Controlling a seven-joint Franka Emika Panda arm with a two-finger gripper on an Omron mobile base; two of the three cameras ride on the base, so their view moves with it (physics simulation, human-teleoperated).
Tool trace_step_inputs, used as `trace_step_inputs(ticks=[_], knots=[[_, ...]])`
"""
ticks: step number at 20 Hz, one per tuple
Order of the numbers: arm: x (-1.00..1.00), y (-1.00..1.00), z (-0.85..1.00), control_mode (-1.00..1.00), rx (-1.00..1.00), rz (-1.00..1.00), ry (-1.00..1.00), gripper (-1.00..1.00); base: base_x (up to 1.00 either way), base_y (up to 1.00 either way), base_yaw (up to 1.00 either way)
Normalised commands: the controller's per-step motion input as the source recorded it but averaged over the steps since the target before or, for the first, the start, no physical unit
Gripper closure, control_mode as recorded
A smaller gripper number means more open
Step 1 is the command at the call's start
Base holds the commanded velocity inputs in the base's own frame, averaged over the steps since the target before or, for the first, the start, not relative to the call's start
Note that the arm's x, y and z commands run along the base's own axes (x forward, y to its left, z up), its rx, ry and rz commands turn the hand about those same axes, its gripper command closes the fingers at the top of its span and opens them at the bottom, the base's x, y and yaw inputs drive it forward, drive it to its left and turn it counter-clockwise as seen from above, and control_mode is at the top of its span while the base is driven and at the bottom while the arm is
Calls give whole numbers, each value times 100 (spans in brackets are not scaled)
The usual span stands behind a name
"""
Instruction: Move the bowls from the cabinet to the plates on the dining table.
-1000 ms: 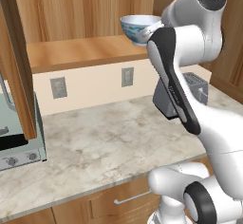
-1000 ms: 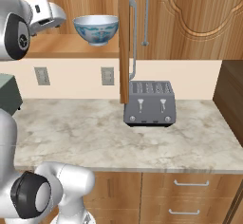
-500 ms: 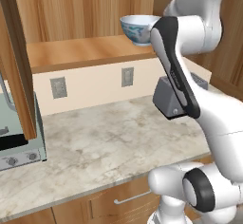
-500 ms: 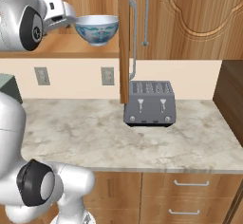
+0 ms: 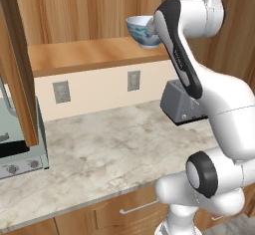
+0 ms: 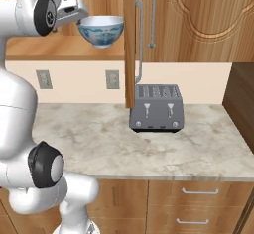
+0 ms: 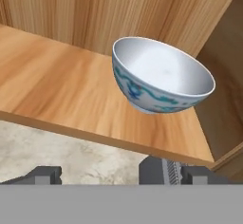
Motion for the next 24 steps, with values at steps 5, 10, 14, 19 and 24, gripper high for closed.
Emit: trace_step_inputs(ticks=[5,10,14,19,24], knots=[[8,0,0,-100,0,3,-2,-100,0,0,0],[10,0,-15,-100,0,3,-2,-100,0,0,0],[31,0,-35,-100,0,4,-6,-100,0,0,0],[36,0,-11,-100,0,2,-3,-100,0,0,0],[48,0,1,-100,-1,1,0,-100,0,0,0]])
